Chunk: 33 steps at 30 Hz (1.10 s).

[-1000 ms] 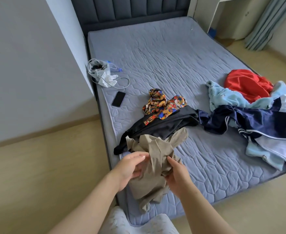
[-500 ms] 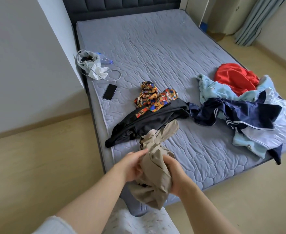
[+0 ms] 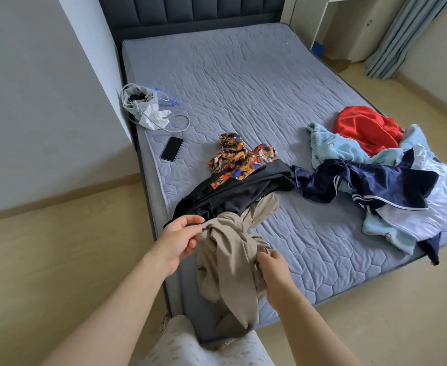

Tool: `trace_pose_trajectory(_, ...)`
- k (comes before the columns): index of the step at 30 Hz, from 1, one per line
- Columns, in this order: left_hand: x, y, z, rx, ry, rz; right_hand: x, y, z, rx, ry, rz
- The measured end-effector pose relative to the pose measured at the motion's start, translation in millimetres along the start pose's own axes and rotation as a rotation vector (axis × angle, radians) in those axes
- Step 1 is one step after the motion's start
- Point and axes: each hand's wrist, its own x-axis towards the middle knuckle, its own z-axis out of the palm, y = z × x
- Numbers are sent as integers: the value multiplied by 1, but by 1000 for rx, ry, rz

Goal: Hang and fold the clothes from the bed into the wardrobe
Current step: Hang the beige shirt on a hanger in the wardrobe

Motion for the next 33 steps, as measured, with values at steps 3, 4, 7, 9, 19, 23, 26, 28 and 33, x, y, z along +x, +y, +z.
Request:
trace_pose_trajectory(3,-7,11,1,65,-55,135,-5,-6,9,64,-69,-173)
trace_pose_trajectory(4,-10,14,4,86,-99,174,-7,-8,13,60,-129,-256)
trace_pose_trajectory(7,-20,26,17,8,-314,243,-11,-17,26,-50,-327,-483)
trace_pose_trajectory(9,-26,34,27,-58,-454,280,-12,-23,34,-96,-347,-533)
trace_pose_trajectory(19,-14,2,19,561,-309,360,-13,-62,28,325,-136,-366)
trace_pose_trajectory(23,-9,-5,34,346,-95,433,-24,-84,32,379,-359,-452)
trace_pose_trajectory(26,-4,11,31,130,129,357,-22,-88,25,490,-469,-471)
trace_pose_trajectory(28,-3,21,28,-110,136,237,-13,-82,20,436,-380,-466)
trace_pose_trajectory(33,-8,39,29,-472,-73,121,-5,-58,22,174,-286,-444)
